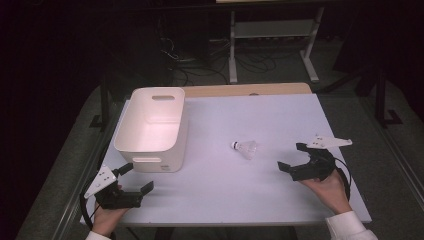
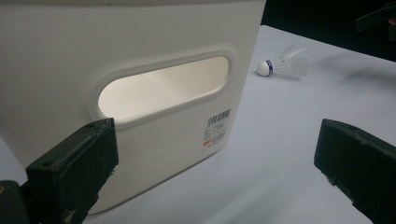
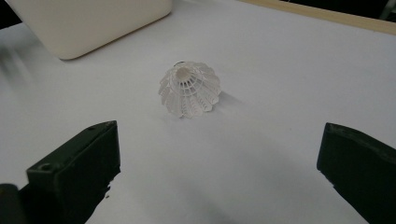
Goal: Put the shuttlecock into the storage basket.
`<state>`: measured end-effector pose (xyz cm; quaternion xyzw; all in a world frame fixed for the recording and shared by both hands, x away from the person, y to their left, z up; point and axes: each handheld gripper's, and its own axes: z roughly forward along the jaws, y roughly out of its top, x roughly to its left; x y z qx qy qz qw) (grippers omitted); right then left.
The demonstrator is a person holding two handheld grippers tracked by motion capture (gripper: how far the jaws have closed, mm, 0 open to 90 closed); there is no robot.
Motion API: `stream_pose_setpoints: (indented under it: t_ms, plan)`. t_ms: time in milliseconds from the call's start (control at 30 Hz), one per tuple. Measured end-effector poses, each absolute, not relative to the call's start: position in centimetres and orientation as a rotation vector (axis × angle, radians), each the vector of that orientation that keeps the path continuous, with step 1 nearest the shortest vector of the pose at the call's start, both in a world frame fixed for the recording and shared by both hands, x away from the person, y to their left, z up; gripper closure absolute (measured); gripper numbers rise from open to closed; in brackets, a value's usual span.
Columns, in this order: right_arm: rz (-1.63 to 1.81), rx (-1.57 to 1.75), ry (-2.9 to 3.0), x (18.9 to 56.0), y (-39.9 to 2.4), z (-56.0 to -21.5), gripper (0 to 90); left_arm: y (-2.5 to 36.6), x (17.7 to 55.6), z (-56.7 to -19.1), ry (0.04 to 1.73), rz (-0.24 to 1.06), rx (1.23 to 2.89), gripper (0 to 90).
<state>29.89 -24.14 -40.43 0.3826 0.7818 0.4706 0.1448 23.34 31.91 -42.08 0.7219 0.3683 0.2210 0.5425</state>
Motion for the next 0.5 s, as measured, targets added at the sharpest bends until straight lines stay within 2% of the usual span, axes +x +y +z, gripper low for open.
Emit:
stream_pose_setpoints:
  t_ms: [500]
  plan:
    - [1.355,1.098,2.265,29.68,-23.97,-40.69,0.0,31.87,23.14,-42.07,0.866,0.517,1.727,0.0]
